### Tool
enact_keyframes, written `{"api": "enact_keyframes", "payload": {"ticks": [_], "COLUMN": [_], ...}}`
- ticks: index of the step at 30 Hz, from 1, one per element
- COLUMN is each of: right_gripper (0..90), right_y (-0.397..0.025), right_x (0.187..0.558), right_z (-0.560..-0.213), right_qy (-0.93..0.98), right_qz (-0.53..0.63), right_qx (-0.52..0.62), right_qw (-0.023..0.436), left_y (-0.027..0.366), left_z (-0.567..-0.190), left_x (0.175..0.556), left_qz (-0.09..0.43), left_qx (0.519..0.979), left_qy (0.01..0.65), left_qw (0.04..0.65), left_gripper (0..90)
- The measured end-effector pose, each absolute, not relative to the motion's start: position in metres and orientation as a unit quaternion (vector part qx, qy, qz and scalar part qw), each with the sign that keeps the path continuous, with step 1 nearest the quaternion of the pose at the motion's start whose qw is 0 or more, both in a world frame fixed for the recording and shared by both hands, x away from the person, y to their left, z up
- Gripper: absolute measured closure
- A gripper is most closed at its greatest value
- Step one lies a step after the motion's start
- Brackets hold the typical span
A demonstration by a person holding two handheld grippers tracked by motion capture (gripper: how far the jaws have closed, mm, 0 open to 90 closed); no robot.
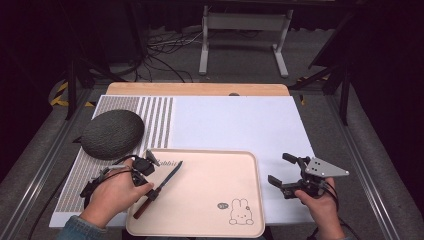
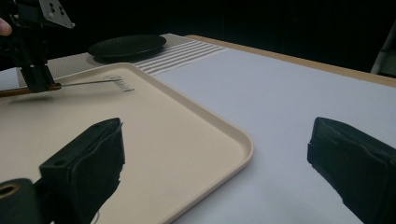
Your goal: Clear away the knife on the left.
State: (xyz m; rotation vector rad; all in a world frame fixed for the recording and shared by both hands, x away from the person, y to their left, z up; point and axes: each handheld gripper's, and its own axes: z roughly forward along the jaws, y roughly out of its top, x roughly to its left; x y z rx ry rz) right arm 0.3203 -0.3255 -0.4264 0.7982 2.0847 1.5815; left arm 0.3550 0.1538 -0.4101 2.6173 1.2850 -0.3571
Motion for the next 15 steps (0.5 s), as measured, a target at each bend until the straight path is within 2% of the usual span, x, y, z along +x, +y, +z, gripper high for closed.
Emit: {"api": "enact_keyframes", "payload": {"ticks": [15], "right_gripper": [4.7], "right_y": [-0.3250], "right_x": [0.3207], "right_z": [-0.4276], "right_qy": [0.749], "right_qz": [0.563], "right_qx": [0.285], "right_qw": [0.201], "left_y": [0.1563], "left_z": [-0.4187], "left_x": [0.3558], "left_qz": [-0.125], "left_qx": [0.880], "left_qy": [0.451], "left_qw": [0.080], "left_gripper": [77.6]}}
